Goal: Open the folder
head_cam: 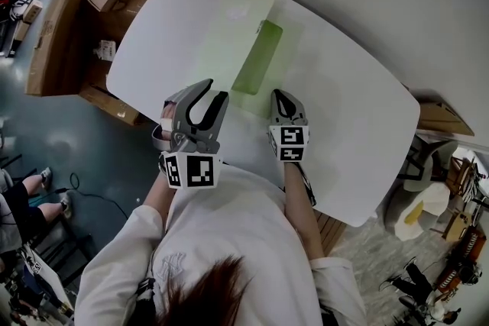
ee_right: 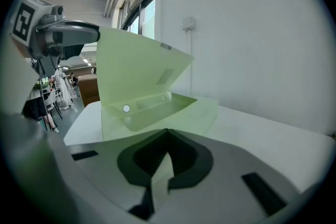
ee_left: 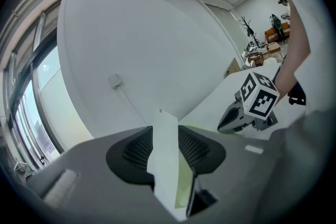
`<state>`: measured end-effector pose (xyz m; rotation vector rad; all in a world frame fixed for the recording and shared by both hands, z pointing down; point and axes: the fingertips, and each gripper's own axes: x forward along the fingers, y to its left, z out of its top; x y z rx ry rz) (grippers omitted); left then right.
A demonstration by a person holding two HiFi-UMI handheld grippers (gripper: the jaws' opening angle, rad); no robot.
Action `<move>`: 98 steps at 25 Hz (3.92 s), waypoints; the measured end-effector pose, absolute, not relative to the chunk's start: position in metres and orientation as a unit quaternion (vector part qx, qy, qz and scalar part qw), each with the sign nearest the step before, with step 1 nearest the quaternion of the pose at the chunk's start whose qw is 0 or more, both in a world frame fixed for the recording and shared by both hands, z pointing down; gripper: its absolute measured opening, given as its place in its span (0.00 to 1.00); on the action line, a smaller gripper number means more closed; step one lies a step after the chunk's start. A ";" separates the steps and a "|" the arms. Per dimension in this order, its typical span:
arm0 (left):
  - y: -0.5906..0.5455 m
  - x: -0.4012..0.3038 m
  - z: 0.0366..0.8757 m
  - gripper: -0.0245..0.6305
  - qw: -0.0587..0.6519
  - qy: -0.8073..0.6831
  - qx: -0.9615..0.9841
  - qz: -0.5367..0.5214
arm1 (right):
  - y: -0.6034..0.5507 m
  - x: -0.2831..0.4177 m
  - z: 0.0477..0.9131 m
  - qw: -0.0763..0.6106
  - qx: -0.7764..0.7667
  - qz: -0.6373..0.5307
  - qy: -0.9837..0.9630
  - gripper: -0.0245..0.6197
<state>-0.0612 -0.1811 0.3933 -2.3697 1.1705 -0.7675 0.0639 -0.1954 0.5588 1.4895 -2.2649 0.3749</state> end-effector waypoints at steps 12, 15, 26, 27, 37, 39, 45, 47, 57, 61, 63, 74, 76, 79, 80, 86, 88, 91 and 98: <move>-0.196 -0.093 0.380 0.27 0.161 0.490 -0.822 -0.240 | -0.198 0.066 0.560 0.205 0.532 0.135 -0.810 0.05; -0.200 -0.104 0.378 0.26 0.145 0.513 -0.815 -0.229 | -0.198 0.066 0.561 0.205 0.532 0.136 -0.810 0.05; -0.210 -0.134 0.373 0.23 0.101 0.562 -0.793 -0.213 | -0.199 0.063 0.560 0.204 0.533 0.137 -0.810 0.05; -0.211 -0.136 0.373 0.22 0.100 0.566 -0.790 -0.213 | -0.199 0.063 0.560 0.204 0.533 0.136 -0.810 0.05; -0.218 -0.143 0.373 0.09 0.106 0.575 -0.785 -0.206 | -0.197 0.063 0.559 0.200 0.534 0.138 -0.810 0.05; -0.218 -0.142 0.373 0.07 0.095 0.578 -0.785 -0.203 | -0.197 0.064 0.559 0.200 0.534 0.138 -0.810 0.05; -0.219 -0.143 0.374 0.05 0.081 0.576 -0.791 -0.192 | -0.196 0.063 0.558 0.199 0.533 0.138 -0.811 0.05; -0.218 -0.142 0.373 0.05 0.079 0.573 -0.793 -0.189 | -0.195 0.063 0.557 0.199 0.533 0.138 -0.810 0.05; -0.217 -0.144 0.374 0.05 0.067 0.569 -0.799 -0.181 | -0.195 0.061 0.558 0.200 0.534 0.137 -0.810 0.05; -0.217 -0.144 0.375 0.05 0.063 0.571 -0.799 -0.178 | -0.195 0.061 0.558 0.200 0.534 0.137 -0.810 0.05; -0.217 -0.144 0.375 0.05 0.061 0.570 -0.800 -0.177 | -0.195 0.061 0.559 0.200 0.535 0.137 -0.810 0.05; -0.219 -0.144 0.376 0.05 0.056 0.569 -0.801 -0.177 | -0.197 0.062 0.560 0.199 0.535 0.138 -0.810 0.05; -0.219 -0.144 0.376 0.05 0.056 0.569 -0.801 -0.176 | -0.197 0.061 0.559 0.199 0.535 0.138 -0.810 0.05; -0.220 -0.143 0.375 0.05 0.054 0.568 -0.802 -0.176 | -0.198 0.062 0.558 0.199 0.534 0.137 -0.810 0.05; -0.220 -0.143 0.375 0.05 0.054 0.568 -0.802 -0.176 | -0.198 0.062 0.559 0.199 0.534 0.137 -0.811 0.05; -0.219 -0.144 0.376 0.05 0.053 0.569 -0.802 -0.175 | -0.197 0.061 0.560 0.200 0.533 0.138 -0.810 0.05; -0.219 -0.144 0.376 0.05 0.052 0.570 -0.802 -0.175 | -0.197 0.061 0.559 0.199 0.534 0.138 -0.810 0.05; -0.220 -0.145 0.376 0.05 0.051 0.570 -0.802 -0.174 | -0.197 0.061 0.559 0.198 0.534 0.138 -0.811 0.05; -0.220 -0.144 0.377 0.05 0.050 0.570 -0.802 -0.174 | -0.198 0.061 0.560 0.198 0.534 0.138 -0.810 0.05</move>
